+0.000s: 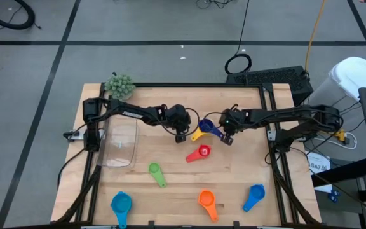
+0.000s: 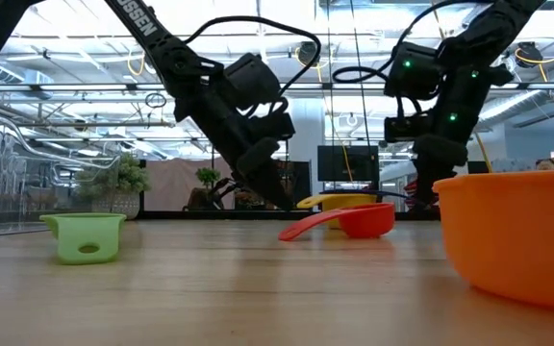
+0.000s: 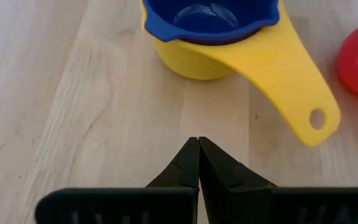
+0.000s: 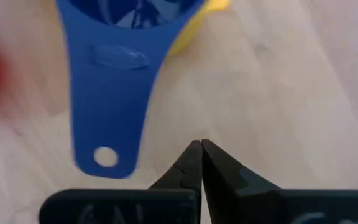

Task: Nest measuring cups in basket
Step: Adjust the stacked measuring cup on the table

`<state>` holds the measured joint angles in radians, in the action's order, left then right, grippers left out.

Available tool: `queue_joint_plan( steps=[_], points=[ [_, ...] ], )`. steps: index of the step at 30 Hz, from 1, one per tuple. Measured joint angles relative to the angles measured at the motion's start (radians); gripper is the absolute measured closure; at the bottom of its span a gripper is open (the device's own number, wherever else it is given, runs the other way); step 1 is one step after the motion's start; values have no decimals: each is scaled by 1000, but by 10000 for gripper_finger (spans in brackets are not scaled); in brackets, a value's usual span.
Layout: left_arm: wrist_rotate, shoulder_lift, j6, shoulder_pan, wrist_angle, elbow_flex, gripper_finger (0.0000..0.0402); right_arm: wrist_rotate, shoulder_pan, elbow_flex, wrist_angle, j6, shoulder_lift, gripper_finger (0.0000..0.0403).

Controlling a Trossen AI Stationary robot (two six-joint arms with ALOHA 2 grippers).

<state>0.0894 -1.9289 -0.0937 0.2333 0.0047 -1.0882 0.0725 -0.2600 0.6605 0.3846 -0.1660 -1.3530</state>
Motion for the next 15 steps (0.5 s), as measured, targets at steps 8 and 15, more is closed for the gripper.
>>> queue_joint_plan(
  steps=[8, 15],
  points=[
    [-2, 0, 60, -11, 19, 0, 399, -105, 59, -1, -72, -79, -75, 403],
    [-2, 0, 94, -40, 114, 0, 399, -128, 126, 0, -231, -144, -84, 403]
  ],
)
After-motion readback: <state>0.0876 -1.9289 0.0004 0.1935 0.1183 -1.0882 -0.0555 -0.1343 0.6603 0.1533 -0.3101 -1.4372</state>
